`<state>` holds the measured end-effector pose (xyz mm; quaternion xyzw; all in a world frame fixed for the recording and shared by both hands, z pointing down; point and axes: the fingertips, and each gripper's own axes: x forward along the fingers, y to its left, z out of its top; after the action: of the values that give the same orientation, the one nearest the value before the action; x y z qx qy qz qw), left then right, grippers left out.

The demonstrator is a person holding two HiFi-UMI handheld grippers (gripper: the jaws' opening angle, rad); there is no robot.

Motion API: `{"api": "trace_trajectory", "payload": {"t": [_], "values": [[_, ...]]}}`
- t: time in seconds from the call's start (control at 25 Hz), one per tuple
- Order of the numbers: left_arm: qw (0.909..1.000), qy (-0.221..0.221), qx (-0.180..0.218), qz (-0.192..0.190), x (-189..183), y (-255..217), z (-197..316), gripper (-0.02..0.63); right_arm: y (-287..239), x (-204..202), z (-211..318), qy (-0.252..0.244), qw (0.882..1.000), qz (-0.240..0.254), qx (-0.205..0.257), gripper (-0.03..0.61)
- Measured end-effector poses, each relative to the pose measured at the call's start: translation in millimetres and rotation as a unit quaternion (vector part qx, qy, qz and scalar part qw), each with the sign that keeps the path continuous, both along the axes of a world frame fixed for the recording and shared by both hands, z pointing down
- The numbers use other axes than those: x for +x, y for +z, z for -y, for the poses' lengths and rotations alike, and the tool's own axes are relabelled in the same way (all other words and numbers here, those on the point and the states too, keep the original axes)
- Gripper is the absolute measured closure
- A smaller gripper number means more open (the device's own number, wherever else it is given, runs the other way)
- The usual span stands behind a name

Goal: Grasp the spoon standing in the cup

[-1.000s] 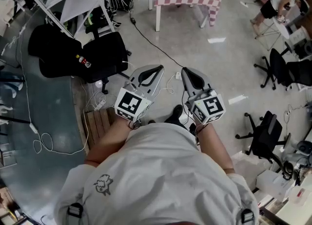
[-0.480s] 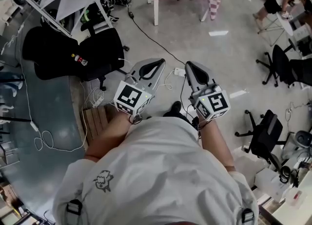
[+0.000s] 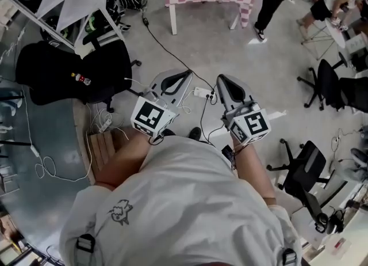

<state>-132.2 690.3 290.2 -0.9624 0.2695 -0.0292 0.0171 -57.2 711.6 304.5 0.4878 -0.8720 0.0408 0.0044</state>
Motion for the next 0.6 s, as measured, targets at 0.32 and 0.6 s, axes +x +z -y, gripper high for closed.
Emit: {"api": "trace_trajectory", "payload": {"t": [0.32,0.6], "values": [[0.9982,-0.010,-0.058,-0.013,26,30,52,0.600,24,28,51,-0.010,1.000,0.011,-0.021,0.548],[0.9976,-0.011,-0.065,-0.019,30,38,120,0.600,31,36,114,-0.006,0.999,0.018,-0.034,0.548]]}}
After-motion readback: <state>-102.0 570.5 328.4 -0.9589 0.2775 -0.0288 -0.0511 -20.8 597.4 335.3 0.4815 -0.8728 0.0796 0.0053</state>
